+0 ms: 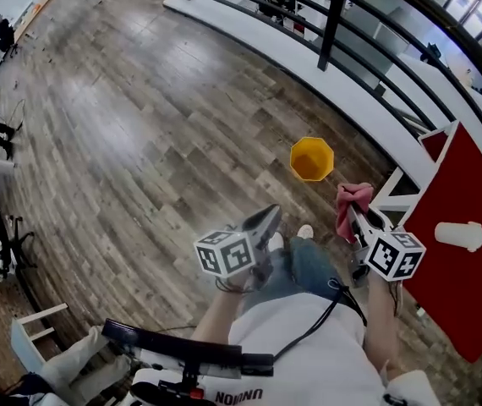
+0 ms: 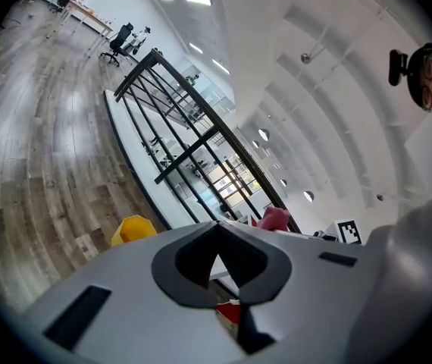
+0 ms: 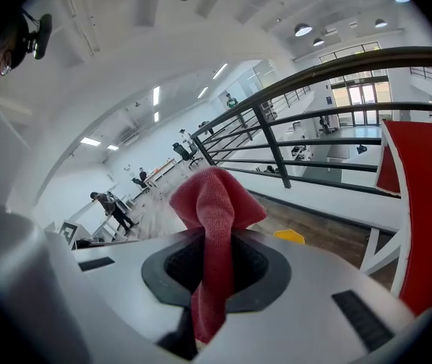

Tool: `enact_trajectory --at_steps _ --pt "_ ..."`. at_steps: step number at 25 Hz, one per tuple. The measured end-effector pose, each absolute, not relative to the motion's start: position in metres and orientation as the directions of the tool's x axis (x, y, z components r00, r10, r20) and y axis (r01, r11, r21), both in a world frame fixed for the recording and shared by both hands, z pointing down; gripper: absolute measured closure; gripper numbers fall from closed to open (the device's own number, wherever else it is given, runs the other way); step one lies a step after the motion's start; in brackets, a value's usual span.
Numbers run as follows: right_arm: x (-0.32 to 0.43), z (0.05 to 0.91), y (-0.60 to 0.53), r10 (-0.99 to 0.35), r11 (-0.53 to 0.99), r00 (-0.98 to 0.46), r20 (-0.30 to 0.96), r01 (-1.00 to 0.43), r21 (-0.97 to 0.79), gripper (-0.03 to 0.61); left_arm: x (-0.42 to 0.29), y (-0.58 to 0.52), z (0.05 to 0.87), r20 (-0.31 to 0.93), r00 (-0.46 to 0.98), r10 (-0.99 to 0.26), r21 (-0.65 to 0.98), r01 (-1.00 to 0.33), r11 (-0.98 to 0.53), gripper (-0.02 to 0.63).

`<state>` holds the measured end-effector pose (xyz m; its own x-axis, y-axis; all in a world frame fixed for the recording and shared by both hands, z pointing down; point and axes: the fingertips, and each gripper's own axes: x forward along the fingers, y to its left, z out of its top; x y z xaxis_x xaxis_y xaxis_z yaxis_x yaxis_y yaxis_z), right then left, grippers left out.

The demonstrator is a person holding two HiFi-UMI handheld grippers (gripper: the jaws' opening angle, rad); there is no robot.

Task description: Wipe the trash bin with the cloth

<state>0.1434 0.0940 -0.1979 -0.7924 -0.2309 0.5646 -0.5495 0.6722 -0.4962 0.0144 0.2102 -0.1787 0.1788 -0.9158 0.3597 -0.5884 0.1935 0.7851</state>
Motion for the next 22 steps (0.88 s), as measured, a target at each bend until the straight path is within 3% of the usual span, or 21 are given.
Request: enact_trajectory --at_steps 13,22 --pt "0.136 -0.178 0.008 -0.263 0.603 -0.78 0.568 -0.593 -0.534 0.535 -0.001 0.103 -0.171 0.41 0.271 -0.871 0.756 -0.635 0.158 0.611" --pt "0.158 -0.17 -0.024 -0.367 0.506 -0.728 0.579 -0.678 -0.533 0.534 0.0 0.041 -0.183 0.314 0.384 -0.868 0.782 -0.623 0.008 0.611"
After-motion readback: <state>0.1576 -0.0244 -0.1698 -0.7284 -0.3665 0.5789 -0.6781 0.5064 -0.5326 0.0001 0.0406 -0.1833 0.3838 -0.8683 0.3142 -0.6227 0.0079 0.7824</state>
